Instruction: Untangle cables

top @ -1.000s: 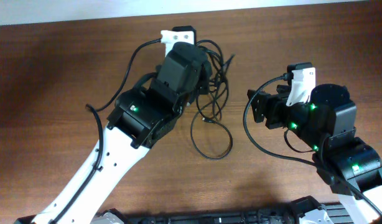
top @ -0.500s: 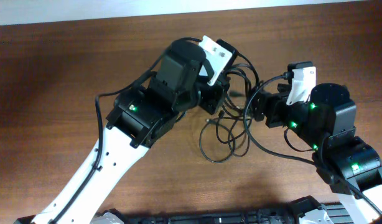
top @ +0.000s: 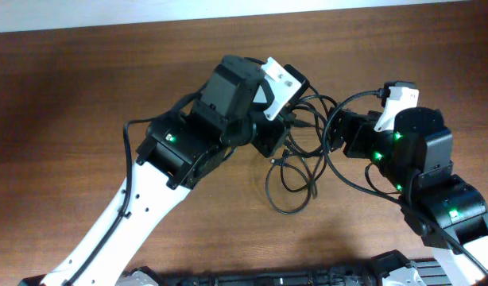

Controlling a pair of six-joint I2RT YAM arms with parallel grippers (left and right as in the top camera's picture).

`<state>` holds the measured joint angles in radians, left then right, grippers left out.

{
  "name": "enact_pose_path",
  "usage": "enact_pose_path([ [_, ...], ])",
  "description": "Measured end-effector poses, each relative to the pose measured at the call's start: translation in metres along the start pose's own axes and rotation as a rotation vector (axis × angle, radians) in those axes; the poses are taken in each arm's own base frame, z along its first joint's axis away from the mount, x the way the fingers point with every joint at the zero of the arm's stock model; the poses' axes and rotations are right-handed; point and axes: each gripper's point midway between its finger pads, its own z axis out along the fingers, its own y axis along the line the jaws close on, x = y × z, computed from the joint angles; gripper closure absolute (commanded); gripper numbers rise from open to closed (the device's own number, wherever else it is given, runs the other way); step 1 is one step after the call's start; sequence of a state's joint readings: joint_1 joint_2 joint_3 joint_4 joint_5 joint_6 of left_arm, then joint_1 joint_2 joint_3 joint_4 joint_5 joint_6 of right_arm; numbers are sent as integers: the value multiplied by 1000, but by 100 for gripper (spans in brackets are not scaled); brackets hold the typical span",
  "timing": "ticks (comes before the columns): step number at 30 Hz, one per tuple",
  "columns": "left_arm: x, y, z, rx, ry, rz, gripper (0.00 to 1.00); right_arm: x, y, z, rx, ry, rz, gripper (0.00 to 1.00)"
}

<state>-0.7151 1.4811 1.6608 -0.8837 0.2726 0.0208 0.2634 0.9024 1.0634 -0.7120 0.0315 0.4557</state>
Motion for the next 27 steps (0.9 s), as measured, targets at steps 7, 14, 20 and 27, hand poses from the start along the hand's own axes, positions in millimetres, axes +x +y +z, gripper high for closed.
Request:
enact_pose_path([
  [7,28,13,-2,-82,115,-17,100,-2,-8,0,45,-15,63,13],
  [14,29,18,-3,-111,119,-6,100,-2,-9,0,48,-18,71,9],
  [20,16,18,-1,-110,65,6,100,-1,-9,2,52,-9,70,8],
  [27,-13,7,0,-47,-50,36,100,0,-9,4,54,-6,70,8],
])
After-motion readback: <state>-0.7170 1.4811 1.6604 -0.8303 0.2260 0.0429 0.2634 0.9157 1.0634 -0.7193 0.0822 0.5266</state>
